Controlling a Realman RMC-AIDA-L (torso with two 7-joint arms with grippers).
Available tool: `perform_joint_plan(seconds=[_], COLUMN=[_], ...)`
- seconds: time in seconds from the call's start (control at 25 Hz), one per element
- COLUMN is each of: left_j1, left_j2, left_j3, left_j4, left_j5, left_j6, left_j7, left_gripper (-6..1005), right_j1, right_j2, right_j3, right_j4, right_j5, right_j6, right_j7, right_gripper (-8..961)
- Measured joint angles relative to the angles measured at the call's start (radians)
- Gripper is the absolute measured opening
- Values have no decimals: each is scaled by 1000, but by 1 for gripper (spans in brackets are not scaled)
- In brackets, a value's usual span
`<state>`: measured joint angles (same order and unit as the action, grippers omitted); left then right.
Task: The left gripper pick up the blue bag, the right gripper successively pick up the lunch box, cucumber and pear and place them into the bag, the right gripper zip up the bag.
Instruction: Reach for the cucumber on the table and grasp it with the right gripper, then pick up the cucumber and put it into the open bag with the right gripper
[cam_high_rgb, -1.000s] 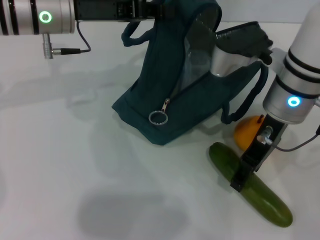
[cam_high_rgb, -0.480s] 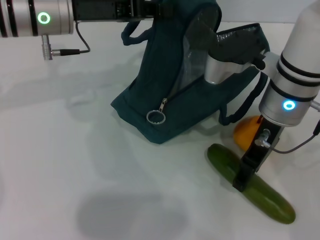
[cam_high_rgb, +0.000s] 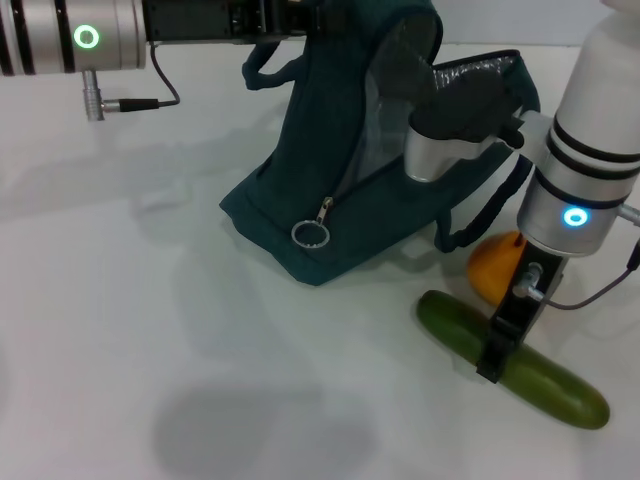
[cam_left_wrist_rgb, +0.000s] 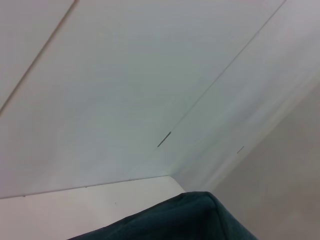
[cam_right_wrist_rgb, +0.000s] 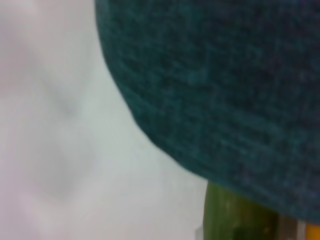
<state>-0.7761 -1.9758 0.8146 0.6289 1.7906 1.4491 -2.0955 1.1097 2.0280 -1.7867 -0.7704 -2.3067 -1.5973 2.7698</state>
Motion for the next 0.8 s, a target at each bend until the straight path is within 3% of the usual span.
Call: perform_joint_plan(seconds=[0.6,0.8], left_j1=[0,0], left_j2=[2,6], left_j3=[0,0], left_j4=[0,0], left_j5=[-3,-3], left_j6=[0,-1], left_j7=[-3,-3], left_gripper=[53,54], right_j1=[6,-12], right_j2=[-4,-10], right_j3=[-20,59], right_j4=[-5,-4], right_j5=[-5,-6], right_j6=[9,-25], right_j7=[-14,-61], right_gripper=[572,572])
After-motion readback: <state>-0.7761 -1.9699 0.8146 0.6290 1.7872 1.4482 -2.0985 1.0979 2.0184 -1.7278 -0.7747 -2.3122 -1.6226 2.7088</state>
